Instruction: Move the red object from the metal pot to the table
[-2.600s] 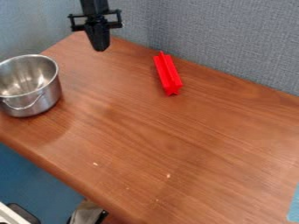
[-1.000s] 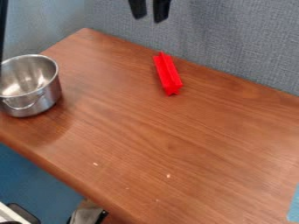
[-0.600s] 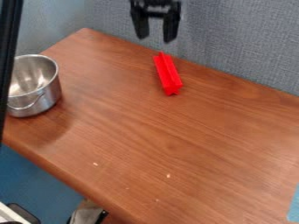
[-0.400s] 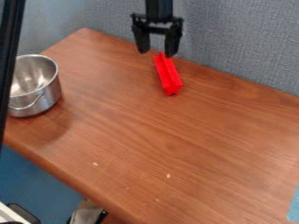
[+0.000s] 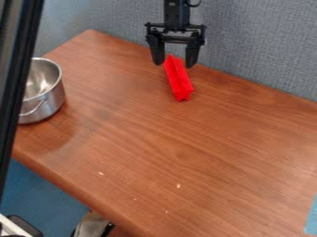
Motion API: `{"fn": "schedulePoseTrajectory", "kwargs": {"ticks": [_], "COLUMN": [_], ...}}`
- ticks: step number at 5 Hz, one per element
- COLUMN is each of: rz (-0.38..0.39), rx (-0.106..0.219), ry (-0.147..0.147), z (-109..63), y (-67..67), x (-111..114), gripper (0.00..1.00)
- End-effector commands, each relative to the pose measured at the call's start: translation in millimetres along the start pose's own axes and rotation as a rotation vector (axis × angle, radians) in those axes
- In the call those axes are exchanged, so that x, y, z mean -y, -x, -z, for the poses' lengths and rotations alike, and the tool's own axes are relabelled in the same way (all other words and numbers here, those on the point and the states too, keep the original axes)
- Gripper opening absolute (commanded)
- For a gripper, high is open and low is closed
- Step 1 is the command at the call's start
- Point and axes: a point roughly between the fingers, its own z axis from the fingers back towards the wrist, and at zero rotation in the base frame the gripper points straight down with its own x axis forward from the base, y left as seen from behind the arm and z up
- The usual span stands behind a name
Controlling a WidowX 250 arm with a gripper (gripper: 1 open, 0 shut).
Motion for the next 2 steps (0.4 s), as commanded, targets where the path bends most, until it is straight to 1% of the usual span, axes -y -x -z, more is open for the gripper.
{"fn": "schedulePoseTrajectory", "kwargs": {"ticks": [1,2], "rz": [-0.069,-0.091], "rx": [0.01,-0.02], "ry": [0.025,0.03], "z": [-24.0,-26.5], "y": [4.3,9.6], "x": [17.5,13.0], "gripper": [1.0,0.0]}}
